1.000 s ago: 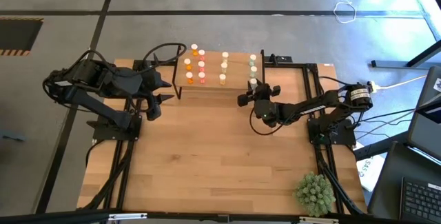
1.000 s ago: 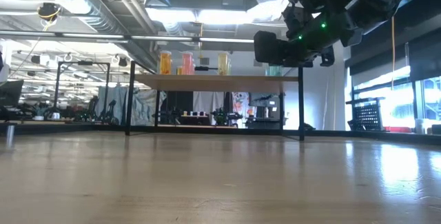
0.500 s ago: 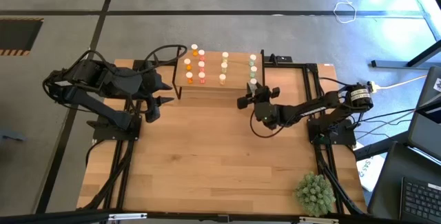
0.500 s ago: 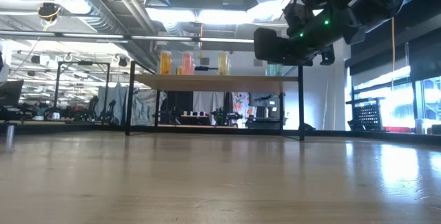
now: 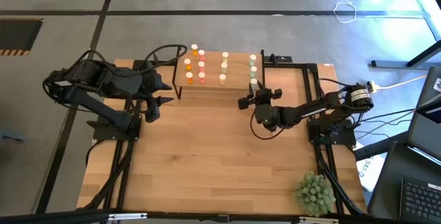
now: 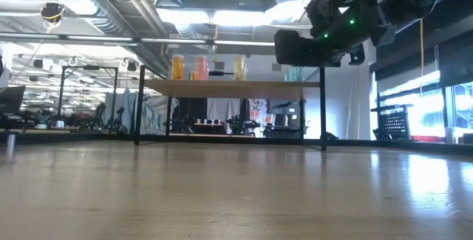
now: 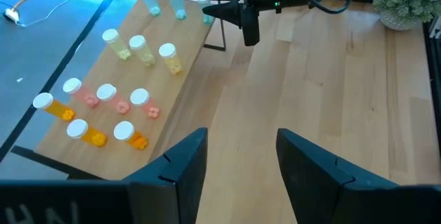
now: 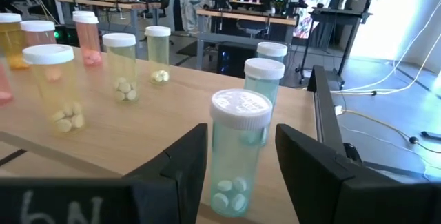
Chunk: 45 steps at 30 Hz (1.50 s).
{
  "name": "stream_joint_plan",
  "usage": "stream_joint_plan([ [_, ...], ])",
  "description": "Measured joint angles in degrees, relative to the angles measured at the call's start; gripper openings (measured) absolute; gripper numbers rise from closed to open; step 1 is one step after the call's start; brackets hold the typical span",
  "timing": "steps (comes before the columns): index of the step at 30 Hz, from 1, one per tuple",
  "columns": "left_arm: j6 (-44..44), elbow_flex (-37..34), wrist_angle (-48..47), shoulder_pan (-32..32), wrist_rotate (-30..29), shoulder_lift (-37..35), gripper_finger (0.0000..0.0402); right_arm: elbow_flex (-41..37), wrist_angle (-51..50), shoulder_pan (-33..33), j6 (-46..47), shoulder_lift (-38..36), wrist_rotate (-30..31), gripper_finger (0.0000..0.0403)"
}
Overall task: Pick and place medicine bottles onto shelf by color
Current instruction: Put the blue pill bottle on the shelf aligned with the other blue pill bottles, then return to Home Position
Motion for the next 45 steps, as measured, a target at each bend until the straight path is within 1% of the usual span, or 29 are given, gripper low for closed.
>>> stream_joint_plan([
  [10, 0.0, 0.0, 0.0, 0.0, 0.0, 0.0, 0.0167, 0.0, 1.6, 0.7, -0.5, 0.0, 0.0, 0.0174],
  [14, 0.0, 0.0, 0.0, 0.0, 0.0, 0.0, 0.0167, 0.0, 4.3, 1.4, -4.9, 0.0, 1.5, 0.0174],
  [20, 0.0, 0.0, 0.0, 0.0, 0.0, 0.0, 0.0167, 0.0, 10.4, 2.7, -11.3, -0.3, 1.6, 0.0174],
  [23, 0.0, 0.0, 0.0, 0.0, 0.0, 0.0, 0.0167, 0.0, 13.0, 3.5, -15.0, -0.3, 2.8, 0.0174],
  [29, 0.0, 0.0, 0.0, 0.0, 0.0, 0.0, 0.0167, 0.0, 20.4, 5.4, -25.1, -0.3, 9.4, 0.0174],
  [33, 0.0, 0.0, 0.0, 0.0, 0.0, 0.0, 0.0167, 0.0, 28.9, 6.6, -32.0, -0.3, 10.0, 0.0174],
  [37, 0.0, 0.0, 0.0, 0.0, 0.0, 0.0, 0.0167, 0.0, 38.1, 9.2, -41.5, -1.7, 10.1, 0.0174],
  [41, 0.0, 0.0, -0.3, 0.0, 0.0, 0.0, 0.0167, 0.0, 40.1, 13.0, -48.5, -5.6, 10.9, 0.0174],
  [44, 0.0, 0.0, -0.6, 0.0, 0.0, 0.0, 0.0167, 0.0, 40.0, 15.8, -51.1, -8.8, 13.9, 0.0174],
  [45, 0.0, 0.0, -0.8, 0.0, 0.0, 0.0, 0.0167, 0.0, 40.2, 16.7, -52.2, -9.7, 14.0, 0.0172],
])
